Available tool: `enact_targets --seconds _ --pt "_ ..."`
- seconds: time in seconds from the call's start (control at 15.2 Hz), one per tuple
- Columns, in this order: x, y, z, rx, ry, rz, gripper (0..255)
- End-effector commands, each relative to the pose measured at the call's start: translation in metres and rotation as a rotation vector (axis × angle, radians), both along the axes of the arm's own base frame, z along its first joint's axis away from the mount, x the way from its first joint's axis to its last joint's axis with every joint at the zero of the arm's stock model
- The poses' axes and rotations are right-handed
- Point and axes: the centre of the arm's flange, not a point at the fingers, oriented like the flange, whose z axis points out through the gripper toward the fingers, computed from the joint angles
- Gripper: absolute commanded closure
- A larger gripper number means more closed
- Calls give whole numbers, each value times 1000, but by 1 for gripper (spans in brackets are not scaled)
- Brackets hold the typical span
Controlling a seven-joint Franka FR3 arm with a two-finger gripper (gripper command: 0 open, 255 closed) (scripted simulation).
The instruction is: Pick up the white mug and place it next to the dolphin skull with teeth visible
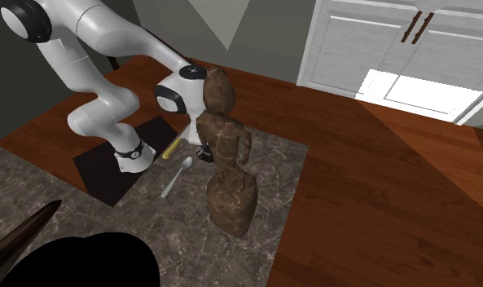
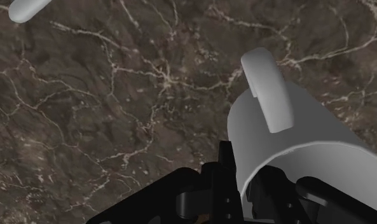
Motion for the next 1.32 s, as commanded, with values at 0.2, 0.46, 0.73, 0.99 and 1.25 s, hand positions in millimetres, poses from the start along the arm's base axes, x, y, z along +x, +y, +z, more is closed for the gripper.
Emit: enact_targets --seconds 0.2,0.46,0.73,0.99,1.25 --pt "1 0 27 0 0 0 255" --pt "1 0 48 0 0 0 255" --pt "1 0 69 0 0 0 255" --pt "1 0 91 0 0 0 255" --pt "1 0 112 0 0 0 255"
